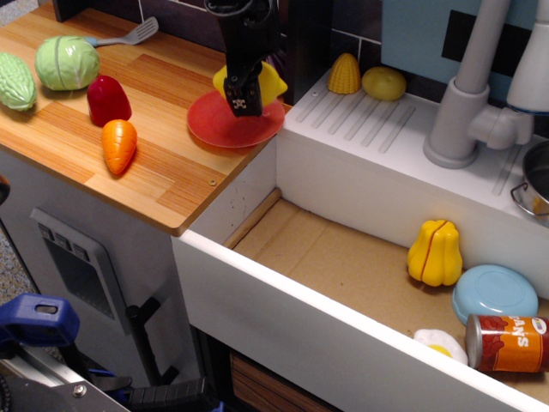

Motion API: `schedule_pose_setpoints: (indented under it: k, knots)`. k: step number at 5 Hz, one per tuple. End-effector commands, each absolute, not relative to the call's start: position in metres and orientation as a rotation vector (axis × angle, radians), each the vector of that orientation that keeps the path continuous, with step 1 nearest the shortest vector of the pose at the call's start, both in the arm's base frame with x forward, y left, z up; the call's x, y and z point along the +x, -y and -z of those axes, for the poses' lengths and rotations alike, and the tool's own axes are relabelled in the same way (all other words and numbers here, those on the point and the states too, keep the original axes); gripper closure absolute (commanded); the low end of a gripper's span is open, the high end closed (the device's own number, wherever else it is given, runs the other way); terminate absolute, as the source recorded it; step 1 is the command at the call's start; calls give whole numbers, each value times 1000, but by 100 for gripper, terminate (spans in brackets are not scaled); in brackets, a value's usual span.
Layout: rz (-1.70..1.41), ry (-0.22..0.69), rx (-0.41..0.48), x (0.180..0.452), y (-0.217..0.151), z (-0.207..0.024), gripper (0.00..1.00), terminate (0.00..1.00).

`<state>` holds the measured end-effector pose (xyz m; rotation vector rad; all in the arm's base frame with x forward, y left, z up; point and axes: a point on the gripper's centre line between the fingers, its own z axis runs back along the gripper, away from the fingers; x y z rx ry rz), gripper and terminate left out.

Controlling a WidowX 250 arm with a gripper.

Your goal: Put lemon on plate

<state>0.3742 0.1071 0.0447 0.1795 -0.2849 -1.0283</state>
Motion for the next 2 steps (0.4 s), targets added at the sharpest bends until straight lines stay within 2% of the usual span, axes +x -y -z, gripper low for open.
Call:
schedule_pose_setpoints:
  k: [1,2]
  knots:
    - [1030,327,226,383,-116,-61,0,0]
    - [1030,327,226,383,-116,-61,0,100]
